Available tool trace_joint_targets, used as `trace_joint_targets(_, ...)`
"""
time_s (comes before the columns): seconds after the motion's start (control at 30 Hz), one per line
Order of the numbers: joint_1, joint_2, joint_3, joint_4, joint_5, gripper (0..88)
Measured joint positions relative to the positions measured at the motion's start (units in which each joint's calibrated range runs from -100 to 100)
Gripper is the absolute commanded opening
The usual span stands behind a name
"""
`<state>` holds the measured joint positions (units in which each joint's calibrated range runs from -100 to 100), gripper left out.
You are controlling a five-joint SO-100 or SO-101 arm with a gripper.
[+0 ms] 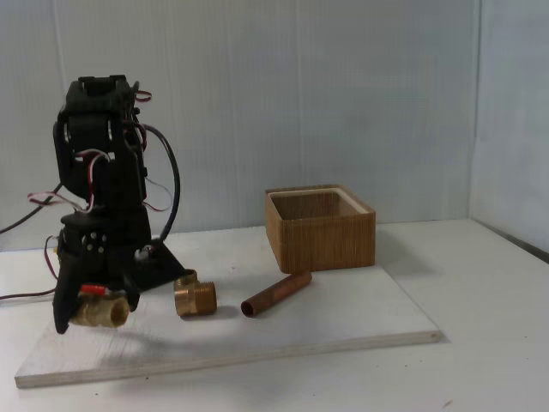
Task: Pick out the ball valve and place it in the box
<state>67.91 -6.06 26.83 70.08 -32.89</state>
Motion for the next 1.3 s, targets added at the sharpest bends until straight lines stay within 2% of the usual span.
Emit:
trace_joint_targets(0.4,-4.0,-8.22,0.0,0.26,-0.05,1.2)
trace_joint_targets(1.03,-4.15,-9.74,2.18,3.18,-0.21,1.2)
trace_joint_targets(1.17,-4.15,-9.74,-2.09,3.87,3.72,1.2)
trace_joint_targets(1.3,-6.0,-9.74,-7.54,3.87,10.59,1.1)
